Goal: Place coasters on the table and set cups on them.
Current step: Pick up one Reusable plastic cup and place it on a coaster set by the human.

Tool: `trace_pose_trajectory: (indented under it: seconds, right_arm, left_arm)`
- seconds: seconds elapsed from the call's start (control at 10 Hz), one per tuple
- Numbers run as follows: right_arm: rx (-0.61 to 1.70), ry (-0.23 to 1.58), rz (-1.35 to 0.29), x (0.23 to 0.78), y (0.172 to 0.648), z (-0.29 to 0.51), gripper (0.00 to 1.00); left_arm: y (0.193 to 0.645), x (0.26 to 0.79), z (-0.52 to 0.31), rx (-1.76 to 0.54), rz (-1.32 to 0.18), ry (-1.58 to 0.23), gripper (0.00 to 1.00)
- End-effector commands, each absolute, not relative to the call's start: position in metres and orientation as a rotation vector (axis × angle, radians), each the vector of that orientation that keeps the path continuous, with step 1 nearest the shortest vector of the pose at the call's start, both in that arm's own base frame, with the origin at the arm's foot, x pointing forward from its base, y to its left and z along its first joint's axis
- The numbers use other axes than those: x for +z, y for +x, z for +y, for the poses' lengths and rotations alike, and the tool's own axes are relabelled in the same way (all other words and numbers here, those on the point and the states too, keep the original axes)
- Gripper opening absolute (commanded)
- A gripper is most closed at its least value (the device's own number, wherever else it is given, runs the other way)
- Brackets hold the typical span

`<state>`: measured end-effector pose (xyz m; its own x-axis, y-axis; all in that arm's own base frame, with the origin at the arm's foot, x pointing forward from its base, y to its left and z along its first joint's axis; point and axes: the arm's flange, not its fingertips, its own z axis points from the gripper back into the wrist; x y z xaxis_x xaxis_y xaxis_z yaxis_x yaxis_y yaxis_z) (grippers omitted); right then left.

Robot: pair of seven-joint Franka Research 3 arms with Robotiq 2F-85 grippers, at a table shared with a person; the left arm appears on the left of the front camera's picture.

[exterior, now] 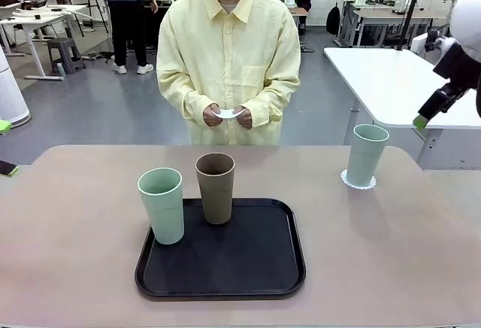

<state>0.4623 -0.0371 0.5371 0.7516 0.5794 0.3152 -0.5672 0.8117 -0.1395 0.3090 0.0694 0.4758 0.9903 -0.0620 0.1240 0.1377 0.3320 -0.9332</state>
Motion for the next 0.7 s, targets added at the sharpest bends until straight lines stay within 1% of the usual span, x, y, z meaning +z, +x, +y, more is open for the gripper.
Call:
trace_pose_trajectory:
  seconds: [0.0,0.1,0.2,0.3,0.6]
  right_arm:
    - [0.579,-0.141,-0.303,0.548,0.456,-0.017,1.00]
    - [0.565,-0.161,-0.303,0.553,0.455,-0.008,1.00]
    - [0.572,-0.121,-0.291,0.556,0.459,-0.003,1.00]
    - [0.584,-0.123,-0.342,0.555,0.454,-0.015,1.00]
    - [0.584,-0.123,-0.342,0.555,0.454,-0.015,1.00]
  left_arm:
    - [0.308,0.477,0.070,-0.139,-0.080,-1.234,1.00]
    - [0.308,0.477,0.070,-0.139,-0.080,-1.234,1.00]
    - [0.308,0.477,0.070,-0.139,-0.080,-1.234,1.00]
    - [0.308,0.477,0.070,-0.139,-0.080,-1.234,1.00]
    - [0.308,0.477,0.070,-0.139,-0.080,-1.234,1.00]
